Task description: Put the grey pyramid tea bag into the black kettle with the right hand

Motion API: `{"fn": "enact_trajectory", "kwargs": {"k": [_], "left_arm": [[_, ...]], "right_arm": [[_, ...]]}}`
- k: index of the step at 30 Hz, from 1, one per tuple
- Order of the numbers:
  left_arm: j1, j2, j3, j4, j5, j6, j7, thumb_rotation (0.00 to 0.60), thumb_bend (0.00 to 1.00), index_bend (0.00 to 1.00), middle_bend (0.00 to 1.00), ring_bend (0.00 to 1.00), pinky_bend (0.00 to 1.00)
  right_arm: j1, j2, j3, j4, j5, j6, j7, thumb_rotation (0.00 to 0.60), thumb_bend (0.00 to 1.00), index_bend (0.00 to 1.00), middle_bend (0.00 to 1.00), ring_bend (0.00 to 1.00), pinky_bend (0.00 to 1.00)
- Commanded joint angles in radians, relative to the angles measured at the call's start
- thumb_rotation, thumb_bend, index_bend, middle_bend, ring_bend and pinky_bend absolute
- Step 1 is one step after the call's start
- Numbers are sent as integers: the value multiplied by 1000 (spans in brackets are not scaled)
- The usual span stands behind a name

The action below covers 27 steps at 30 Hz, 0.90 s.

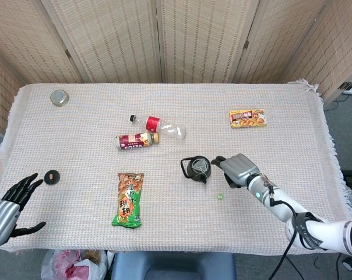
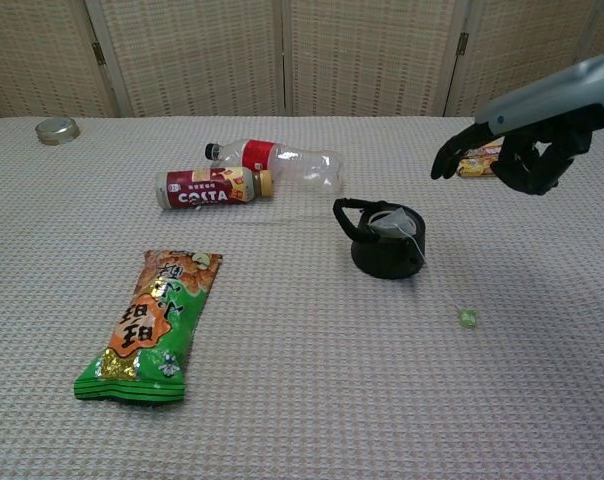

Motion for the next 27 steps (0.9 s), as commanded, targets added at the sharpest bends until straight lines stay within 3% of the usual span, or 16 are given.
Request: {"fn": "enact_trajectory", "kwargs": {"k": [1, 12, 27], "left_arm": [[1, 2, 0, 0, 0, 3, -4, 600, 151, 0, 0, 0, 174], [5, 8, 4, 8, 11, 18, -33, 600, 151, 0, 0, 0, 174], [4, 14, 9, 23, 21, 26, -67, 600, 151, 0, 0, 0, 174]], "right_arm": [[97, -43, -47, 48, 88, -45, -4, 600, 794, 123, 133, 605, 564], [205, -160, -139, 116, 156, 21, -7, 600, 769, 123, 134, 608, 564], [261, -252, -180, 200, 176, 7, 37, 600, 758, 123, 134, 608, 564]]}}
